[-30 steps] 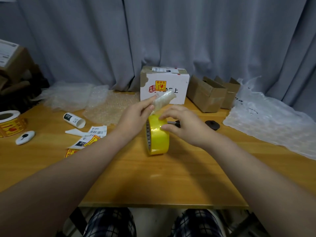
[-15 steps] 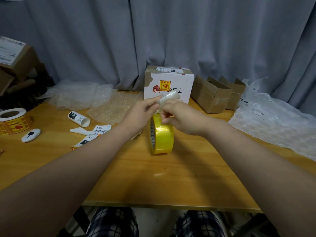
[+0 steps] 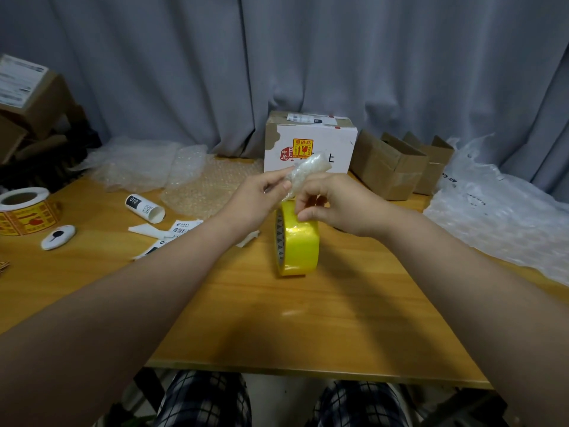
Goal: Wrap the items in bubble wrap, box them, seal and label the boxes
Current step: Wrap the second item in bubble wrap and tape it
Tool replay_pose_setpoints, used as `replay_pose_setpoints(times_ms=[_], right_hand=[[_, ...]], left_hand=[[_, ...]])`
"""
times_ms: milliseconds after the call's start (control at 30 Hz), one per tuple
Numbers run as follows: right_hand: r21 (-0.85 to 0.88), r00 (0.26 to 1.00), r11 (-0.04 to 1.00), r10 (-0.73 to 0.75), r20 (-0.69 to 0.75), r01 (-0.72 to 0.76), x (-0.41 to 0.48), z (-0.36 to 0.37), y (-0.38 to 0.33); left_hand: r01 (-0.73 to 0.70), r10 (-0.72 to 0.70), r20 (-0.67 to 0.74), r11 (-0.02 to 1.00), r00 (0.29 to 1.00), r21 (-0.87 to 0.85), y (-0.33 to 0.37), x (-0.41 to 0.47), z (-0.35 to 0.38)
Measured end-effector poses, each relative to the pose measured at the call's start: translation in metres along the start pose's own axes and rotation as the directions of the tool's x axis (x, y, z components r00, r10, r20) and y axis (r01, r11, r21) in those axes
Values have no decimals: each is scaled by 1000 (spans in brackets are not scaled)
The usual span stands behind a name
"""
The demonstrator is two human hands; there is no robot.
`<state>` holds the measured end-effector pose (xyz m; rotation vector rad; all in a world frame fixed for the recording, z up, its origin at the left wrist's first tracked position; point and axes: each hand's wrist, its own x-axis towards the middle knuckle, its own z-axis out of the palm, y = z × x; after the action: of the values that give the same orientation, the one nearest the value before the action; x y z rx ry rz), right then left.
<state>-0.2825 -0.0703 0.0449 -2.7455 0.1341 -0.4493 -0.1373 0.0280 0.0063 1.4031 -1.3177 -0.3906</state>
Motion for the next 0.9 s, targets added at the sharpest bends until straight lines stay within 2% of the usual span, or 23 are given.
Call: replay_pose_setpoints(times_ms=[133,300,467,633,700,800,833,900], right_hand=[[18,995,997,76,61,-77,5,-2,1],[74,989,986,148,13,-149,2,-3,4],[-32,988,991,130,79,-128,4,-6,-2],[-138,985,984,131,110,-115,9,-1,-8],[-174,996,981,92,21,-87,2,11,-7],[-183,976,983,-34,-214,-6,-18,36,4],[-154,956,988,-44,-289,-1,-23,42,7],[-2,929,999,38,-368,-41,-28,42,8]], left_hand=[[-1,1,1,1000,1000,14,0,0,1],[14,-14,-21,1000,1000,7,0,1,3],[17,-15,-50,999,999,41,-1,2,7],[16,-3,-83,986,997,165,-12,5,7],[15,14,-114,968,993,252,-13,4,10],[12,37,-127,933,991,360,-11,2,16],[8,44,-126,921,991,388,-10,2,17],[9,52,-131,905,990,425,-8,3,17]])
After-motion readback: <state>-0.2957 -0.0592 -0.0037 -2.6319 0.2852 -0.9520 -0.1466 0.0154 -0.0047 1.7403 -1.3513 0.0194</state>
